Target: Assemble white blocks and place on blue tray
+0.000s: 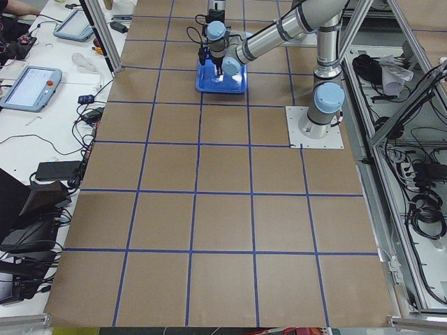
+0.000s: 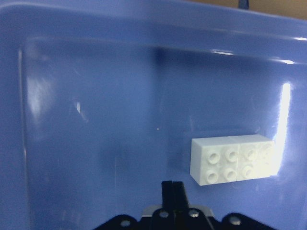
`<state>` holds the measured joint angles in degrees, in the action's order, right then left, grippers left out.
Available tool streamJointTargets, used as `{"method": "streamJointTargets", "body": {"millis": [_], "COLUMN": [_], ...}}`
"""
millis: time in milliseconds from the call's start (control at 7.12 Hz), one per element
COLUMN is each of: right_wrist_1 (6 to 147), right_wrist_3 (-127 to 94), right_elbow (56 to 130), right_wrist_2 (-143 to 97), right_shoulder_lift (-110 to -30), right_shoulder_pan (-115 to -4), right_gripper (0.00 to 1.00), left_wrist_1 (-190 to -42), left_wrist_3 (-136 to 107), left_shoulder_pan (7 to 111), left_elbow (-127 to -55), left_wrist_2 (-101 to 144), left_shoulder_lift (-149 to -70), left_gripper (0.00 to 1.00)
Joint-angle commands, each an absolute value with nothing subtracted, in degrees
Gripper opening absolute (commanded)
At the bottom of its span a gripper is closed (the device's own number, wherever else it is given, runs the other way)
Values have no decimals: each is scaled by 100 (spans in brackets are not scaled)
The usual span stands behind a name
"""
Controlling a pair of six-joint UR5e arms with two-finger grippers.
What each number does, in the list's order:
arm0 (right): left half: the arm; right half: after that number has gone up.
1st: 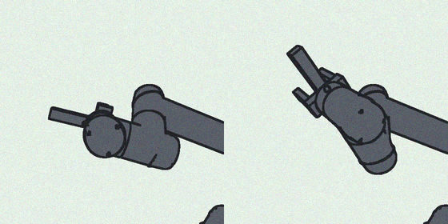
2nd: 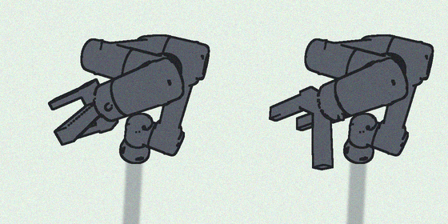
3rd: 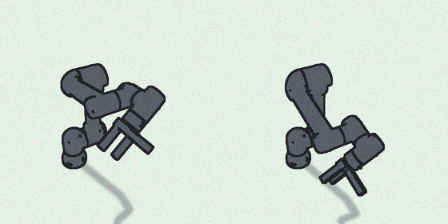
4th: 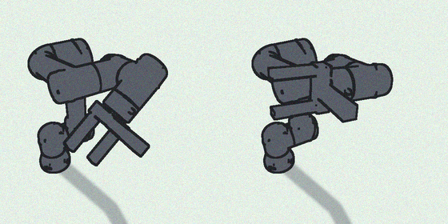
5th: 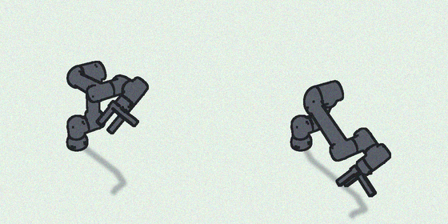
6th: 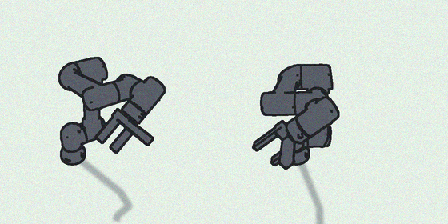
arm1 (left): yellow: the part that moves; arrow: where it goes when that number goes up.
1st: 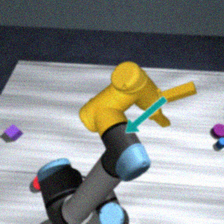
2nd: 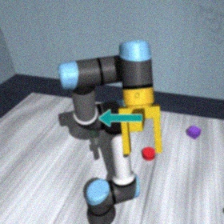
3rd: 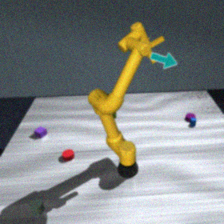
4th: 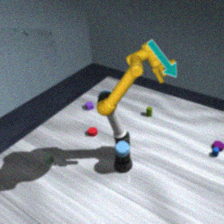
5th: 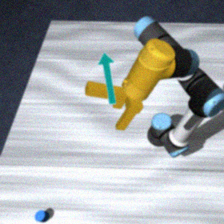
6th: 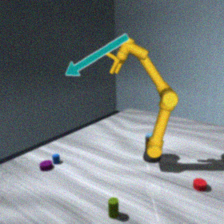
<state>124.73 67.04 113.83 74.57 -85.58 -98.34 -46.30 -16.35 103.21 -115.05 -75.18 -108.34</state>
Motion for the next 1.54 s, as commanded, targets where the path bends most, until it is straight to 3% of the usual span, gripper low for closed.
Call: {"method": "streamJointTargets", "body": {"millis": [0,421,702,1123,1263,1404], "right_wrist_1": [11789,9647,9520,8870,8851,8842], "right_wrist_3": [6302,5482,3771,2262,2259,2180], "right_elbow": [11112,9399,8837,7938,7963,7989], "right_wrist_2": [7943,8446,8490,8692,8710,8710], "right_shoulder_lift": [-9375,-9273,-9185,-8615,-8596,-8596], "right_shoulder_pan": [-9397,-9115,-9097,-9114,-9114,-9114], "right_gripper": [100,100,100,100,100,100], "left_wrist_1": [-4623,-5558,-7129,-7751,-7839,-7944], "left_wrist_3": [-1635,-1495,-865,-292,-220,-98], "left_shoulder_pan": [10275,10126,9829,9300,9142,8923], "left_elbow": [-11461,-10700,-9735,-9457,-9448,-9448], "left_wrist_2": [-7558,-8163,-8506,-8876,-8877,-8868], "left_shoulder_lift": [-10758,-10557,-10249,-9644,-9415,-9230], "left_gripper": [0,4,4,11,24,52]}}
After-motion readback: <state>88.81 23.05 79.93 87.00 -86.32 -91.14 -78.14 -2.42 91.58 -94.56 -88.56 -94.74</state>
